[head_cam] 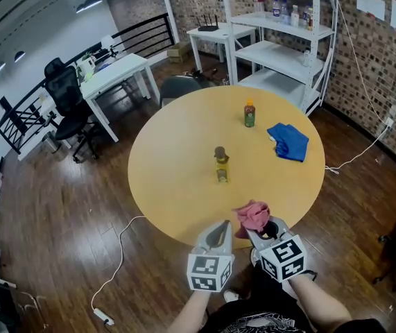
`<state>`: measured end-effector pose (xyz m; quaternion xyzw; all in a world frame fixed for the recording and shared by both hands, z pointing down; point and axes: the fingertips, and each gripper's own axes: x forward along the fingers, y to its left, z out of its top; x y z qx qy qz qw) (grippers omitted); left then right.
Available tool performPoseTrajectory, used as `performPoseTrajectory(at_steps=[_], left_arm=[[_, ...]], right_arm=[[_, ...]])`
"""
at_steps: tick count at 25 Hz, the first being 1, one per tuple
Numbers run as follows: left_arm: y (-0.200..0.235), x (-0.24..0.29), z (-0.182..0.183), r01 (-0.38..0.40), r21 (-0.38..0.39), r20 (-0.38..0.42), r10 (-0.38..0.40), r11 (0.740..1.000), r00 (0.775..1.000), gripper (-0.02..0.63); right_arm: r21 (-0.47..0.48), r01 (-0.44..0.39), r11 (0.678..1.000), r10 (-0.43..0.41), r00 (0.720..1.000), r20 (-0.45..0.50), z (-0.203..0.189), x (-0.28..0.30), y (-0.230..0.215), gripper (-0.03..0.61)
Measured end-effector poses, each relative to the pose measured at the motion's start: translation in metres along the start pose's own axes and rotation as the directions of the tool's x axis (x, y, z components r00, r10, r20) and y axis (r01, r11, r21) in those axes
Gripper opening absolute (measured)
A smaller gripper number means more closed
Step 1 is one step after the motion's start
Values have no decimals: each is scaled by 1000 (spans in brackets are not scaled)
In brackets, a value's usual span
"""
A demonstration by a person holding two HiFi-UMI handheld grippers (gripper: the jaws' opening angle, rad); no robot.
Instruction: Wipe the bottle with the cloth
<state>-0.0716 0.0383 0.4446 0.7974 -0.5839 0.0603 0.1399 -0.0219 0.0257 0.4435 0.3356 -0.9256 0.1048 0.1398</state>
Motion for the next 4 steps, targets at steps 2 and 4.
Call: performPoseTrajectory(at_steps=[2,4], left_arm=[[-3,-1,1,7,3,-7,-7,1000,1000,5],[-6,-1,4,13,9,-8,-13,1000,1000,5]], right_arm=[[-7,-1,1000,1,1000,0,0,0,1,94],[-13,0,1000,0,1000,2,2,-1,2,94]])
